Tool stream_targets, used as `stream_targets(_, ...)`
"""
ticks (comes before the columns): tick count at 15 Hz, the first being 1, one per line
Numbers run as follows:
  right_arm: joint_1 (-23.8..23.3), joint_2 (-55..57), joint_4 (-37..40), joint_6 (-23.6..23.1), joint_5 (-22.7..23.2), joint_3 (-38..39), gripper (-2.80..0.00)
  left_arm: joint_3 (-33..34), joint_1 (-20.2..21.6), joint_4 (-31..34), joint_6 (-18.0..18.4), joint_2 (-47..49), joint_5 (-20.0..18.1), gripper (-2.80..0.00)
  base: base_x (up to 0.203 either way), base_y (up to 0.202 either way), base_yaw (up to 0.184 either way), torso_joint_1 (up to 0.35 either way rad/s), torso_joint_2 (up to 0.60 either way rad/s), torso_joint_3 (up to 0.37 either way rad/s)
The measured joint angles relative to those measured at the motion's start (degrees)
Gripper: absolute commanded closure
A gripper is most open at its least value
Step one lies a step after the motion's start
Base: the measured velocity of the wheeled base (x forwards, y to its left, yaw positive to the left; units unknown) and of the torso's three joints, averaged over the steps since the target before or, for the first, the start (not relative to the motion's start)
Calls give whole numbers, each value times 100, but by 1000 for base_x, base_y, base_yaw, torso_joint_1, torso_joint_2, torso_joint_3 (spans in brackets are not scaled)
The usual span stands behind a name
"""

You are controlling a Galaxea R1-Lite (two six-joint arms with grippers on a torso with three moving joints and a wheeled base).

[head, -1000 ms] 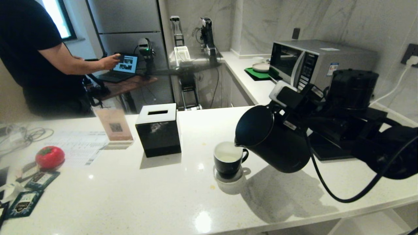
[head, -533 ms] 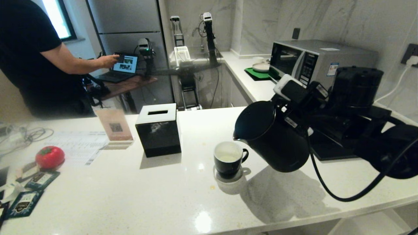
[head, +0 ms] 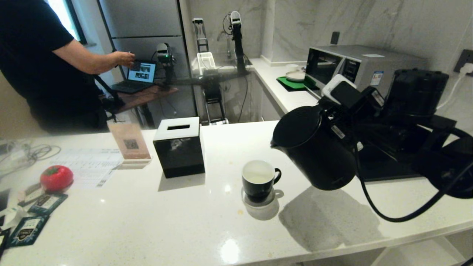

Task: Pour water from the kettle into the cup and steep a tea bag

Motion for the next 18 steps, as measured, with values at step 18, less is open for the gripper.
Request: stream_targets(18, -918, -221, 21, 2299, 36, -50, 0, 0, 0, 2, -2, 0, 0, 0, 0, 0, 0, 0, 0, 0)
